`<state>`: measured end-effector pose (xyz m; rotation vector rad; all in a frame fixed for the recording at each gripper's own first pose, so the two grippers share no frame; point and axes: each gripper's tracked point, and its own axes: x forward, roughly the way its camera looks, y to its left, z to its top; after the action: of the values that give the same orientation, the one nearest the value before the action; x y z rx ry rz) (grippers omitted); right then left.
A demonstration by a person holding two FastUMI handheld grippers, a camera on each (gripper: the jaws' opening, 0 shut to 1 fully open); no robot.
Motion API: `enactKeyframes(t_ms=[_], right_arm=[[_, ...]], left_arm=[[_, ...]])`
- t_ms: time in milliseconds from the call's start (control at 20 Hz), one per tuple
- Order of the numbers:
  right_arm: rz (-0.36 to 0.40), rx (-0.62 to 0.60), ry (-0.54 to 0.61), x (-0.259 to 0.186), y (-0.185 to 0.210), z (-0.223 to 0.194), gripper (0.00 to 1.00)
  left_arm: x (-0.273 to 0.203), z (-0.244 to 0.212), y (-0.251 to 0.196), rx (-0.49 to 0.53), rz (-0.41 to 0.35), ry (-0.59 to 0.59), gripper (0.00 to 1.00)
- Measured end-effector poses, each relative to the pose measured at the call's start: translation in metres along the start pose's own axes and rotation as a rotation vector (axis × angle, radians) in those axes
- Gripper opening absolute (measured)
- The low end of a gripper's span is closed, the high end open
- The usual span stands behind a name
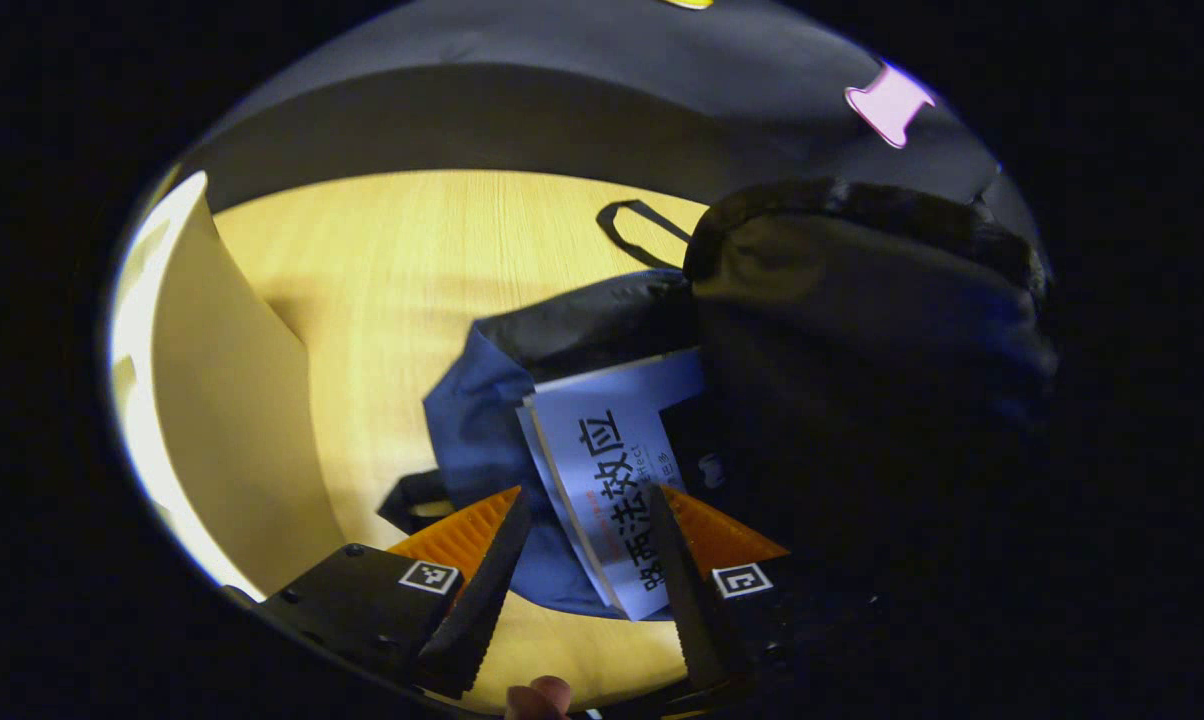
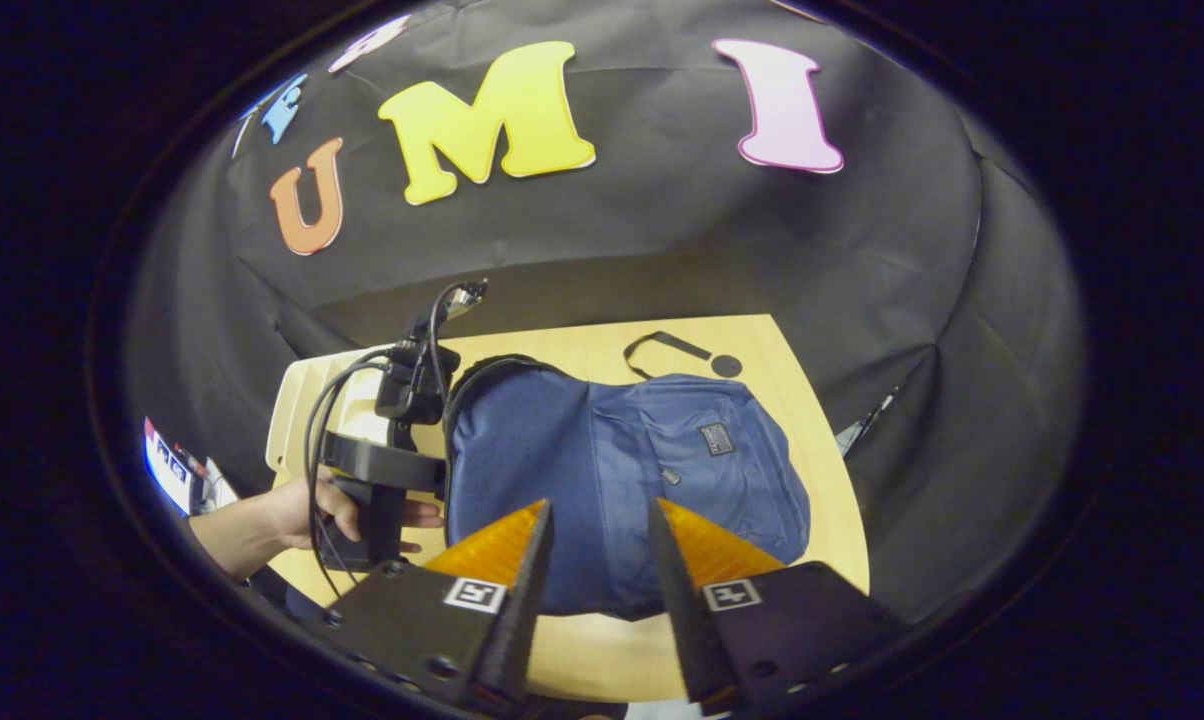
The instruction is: Open the schoolbag, grab two books from the bookshelf and put them into the schoolbag.
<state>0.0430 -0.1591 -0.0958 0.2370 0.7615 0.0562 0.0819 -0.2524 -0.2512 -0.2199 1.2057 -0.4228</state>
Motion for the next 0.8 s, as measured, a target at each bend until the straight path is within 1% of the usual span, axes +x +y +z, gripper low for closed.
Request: enactKeyframes(t_ms=[100, 150, 250, 300, 350, 400, 450, 500, 550, 600, 650, 700, 750, 800], right_arm=[[-0.015, 0.008, -0.016, -0.001, -0.001, 0.003, 0.78], [-0.019, 0.017, -0.024, -0.001, -0.001, 0.004, 0.83], [-0.031, 0.029, -0.035, -0.001, -0.001, 0.006, 0.97], [-0.045, 0.023, -0.044, -0.002, -0.002, 0.007, 0.97], [-0.062, 0.008, -0.062, -0.003, -0.002, 0.010, 0.95], [-0.073, -0.003, -0.085, -0.006, -0.001, 0.015, 0.97], [-0.078, -0.005, -0.110, -0.009, 0.003, 0.019, 0.97], [-0.075, -0.002, -0.150, -0.013, 0.011, 0.027, 0.97], [-0.072, -0.001, -0.177, -0.016, 0.017, 0.034, 0.97], [-0.067, -0.002, -0.207, -0.022, 0.024, 0.039, 0.97], [-0.061, -0.003, -0.243, -0.028, 0.032, 0.047, 0.97], [-0.056, -0.008, -0.284, -0.035, 0.040, 0.054, 0.97], [-0.056, -0.017, -0.327, -0.042, 0.048, 0.063, 0.97], [-0.059, -0.026, -0.373, -0.053, 0.054, 0.070, 0.95]], left_arm=[[-0.014, 0.014, 0.011, 0.034, 0.065, -0.073, 0.77], [-0.023, 0.021, 0.015, 0.044, 0.097, -0.118, 0.77], [-0.049, 0.036, 0.027, 0.057, 0.158, -0.203, 0.77], [-0.069, 0.045, 0.036, 0.068, 0.198, -0.260, 0.77], [-0.091, 0.058, 0.042, 0.092, 0.237, -0.333, 0.77], [-0.119, 0.071, 0.049, 0.129, 0.282, -0.419, 0.77], [-0.150, 0.088, 0.052, 0.165, 0.322, -0.512, 0.77], [-0.192, 0.108, 0.050, 0.198, 0.347, -0.642, 0.89], [-0.229, 0.122, 0.047, 0.211, 0.359, -0.740, 0.82], [-0.260, 0.133, 0.044, 0.216, 0.362, -0.816, 0.98], [-0.290, 0.141, 0.042, 0.216, 0.360, -0.882, 0.97], [-0.309, 0.142, 0.020, 0.213, 0.354, -0.940, 0.96], [-0.325, 0.144, 0.035, 0.208, 0.349, -0.988, 0.96], [-0.349, 0.139, 0.029, 0.203, 0.345, -1.027, 0.96]])
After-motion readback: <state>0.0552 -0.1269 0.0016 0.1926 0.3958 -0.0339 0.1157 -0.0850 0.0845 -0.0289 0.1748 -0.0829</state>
